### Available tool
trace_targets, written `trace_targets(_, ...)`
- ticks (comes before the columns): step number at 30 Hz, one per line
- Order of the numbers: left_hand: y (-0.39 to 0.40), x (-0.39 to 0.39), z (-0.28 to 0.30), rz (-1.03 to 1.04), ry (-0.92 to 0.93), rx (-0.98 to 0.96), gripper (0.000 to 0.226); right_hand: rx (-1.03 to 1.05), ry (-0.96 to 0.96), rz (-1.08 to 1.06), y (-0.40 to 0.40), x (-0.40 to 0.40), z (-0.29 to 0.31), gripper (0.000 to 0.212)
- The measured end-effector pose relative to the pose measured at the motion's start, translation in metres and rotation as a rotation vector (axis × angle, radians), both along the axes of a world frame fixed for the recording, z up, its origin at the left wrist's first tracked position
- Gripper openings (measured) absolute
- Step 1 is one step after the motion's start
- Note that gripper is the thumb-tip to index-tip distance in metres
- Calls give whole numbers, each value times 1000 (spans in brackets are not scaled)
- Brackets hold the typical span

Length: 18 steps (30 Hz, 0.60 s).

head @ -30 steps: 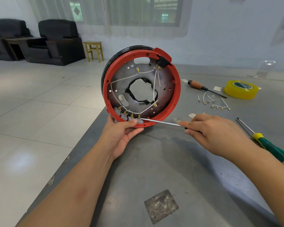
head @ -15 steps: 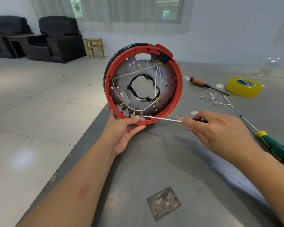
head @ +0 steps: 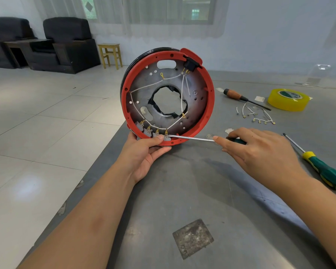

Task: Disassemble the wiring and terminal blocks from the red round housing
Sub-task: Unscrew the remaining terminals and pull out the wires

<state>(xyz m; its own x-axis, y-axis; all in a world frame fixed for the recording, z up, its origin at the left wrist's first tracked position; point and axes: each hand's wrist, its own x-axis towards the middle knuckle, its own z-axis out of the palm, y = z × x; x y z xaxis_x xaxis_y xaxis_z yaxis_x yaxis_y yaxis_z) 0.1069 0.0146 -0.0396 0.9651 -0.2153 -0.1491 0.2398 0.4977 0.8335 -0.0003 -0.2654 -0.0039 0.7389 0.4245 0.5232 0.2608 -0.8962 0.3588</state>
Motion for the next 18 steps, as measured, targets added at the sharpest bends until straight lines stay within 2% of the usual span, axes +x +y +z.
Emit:
trace_targets(7, -1, -1, -1, 10, -6, -14, 61, 136, 154, -28, 6, -6, 12, 38)
trace_targets(18, -2, -3, -2, 12, -39, 10, 62, 115, 140, -74, 16, -9, 22, 41)
